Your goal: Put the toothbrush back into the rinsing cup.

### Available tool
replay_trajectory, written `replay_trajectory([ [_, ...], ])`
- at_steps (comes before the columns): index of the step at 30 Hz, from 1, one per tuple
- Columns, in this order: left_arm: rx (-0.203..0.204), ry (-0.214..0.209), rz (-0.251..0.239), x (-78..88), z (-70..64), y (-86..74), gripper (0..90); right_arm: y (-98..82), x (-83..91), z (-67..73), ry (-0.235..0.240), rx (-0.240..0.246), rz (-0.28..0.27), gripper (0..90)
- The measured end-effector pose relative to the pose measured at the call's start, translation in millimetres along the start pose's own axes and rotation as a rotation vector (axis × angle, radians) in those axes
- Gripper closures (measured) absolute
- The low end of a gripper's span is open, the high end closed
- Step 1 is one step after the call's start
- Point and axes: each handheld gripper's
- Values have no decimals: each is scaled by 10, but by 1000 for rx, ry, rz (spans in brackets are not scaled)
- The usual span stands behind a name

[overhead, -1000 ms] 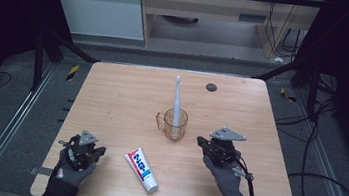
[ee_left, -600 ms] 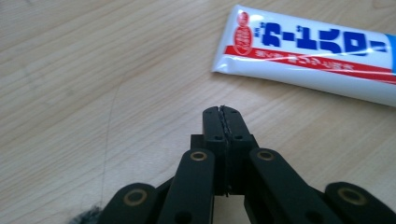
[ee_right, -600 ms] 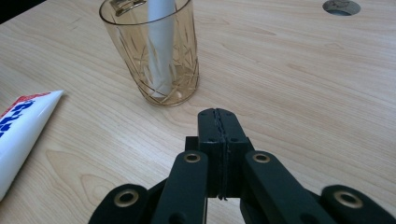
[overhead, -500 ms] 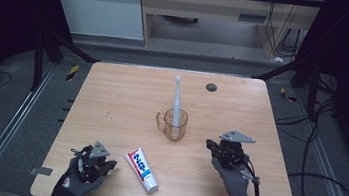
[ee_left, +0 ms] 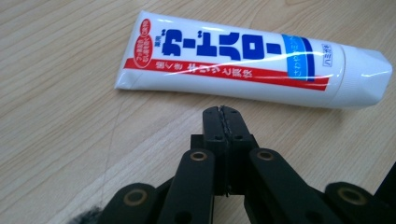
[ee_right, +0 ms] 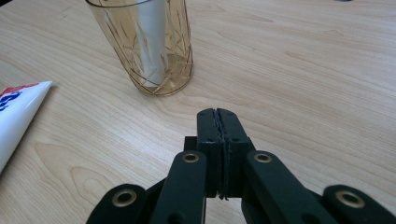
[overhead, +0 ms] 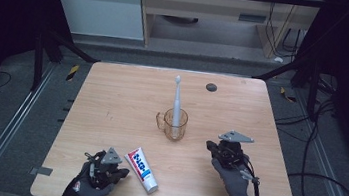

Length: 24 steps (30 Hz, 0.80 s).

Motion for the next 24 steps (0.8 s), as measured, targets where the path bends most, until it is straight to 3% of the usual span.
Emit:
replay_trajectory([
  [8, -24, 13, -7, -77, -71, 133, 900, 5, -38, 28, 6, 6, 8, 884],
  [17, -37, 3, -21, -94, -118, 165, 900, 8, -49, 40, 9, 7, 11, 878],
  [24, -32, 39, 6, -117, -116, 135, 900, 3, -42, 23, 3, 3, 13, 877],
])
Point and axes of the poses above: each handheld gripper's, and its own axes: x roughly backward along the jaws, y roughly out of its top, z roughly to its left, and after that the axes turned 15 degrees about z, right-handed
